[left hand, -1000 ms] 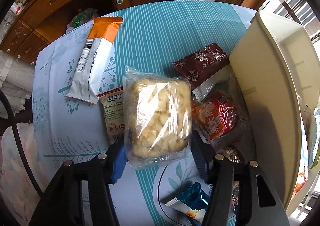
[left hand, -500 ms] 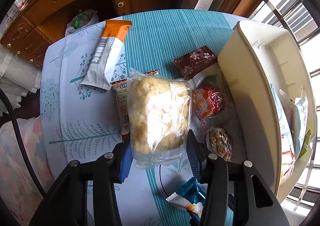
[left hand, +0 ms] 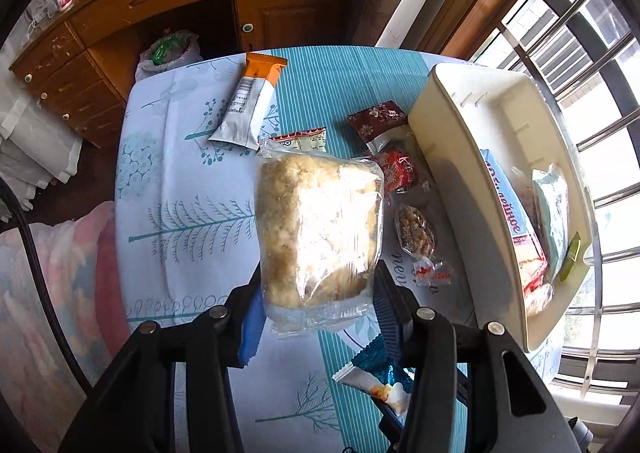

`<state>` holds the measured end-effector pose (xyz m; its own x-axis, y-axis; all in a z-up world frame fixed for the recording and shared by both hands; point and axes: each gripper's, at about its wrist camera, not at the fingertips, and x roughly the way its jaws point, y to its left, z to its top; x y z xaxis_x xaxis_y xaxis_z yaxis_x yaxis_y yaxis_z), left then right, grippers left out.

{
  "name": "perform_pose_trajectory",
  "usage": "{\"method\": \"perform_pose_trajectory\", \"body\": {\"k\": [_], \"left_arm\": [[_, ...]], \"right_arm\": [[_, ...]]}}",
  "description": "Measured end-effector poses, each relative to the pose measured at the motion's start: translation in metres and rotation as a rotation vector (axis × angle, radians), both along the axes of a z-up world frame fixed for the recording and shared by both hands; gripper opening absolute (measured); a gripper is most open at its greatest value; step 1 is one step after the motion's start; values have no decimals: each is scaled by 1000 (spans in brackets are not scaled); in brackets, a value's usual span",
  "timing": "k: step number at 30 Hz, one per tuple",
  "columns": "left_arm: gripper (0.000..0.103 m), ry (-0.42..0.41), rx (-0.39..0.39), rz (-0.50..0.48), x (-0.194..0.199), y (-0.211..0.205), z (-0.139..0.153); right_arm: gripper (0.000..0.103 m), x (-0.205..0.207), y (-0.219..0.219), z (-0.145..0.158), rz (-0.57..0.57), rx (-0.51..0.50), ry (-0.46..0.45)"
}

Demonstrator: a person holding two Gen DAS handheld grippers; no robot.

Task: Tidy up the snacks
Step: 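Lift both held snacks and carry them over the white tray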

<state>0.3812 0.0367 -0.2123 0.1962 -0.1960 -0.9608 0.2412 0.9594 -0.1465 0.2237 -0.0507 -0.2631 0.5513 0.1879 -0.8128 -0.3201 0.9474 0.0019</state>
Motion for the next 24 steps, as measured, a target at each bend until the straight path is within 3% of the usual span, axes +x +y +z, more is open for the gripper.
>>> {"method": "perform_pose_trajectory", "body": {"k": [10, 17, 24], "left_arm": [[47, -79, -136, -29, -60, 44, 45], [47, -160, -254, -68, -105, 68, 82], [47, -187, -353, -116, -140, 77, 101]], "right_arm": [[44, -36, 21, 30, -68, 27, -25], [44, -62, 26, 57, -162, 33, -52], [44, -87, 23, 81, -267, 22, -100]]}}
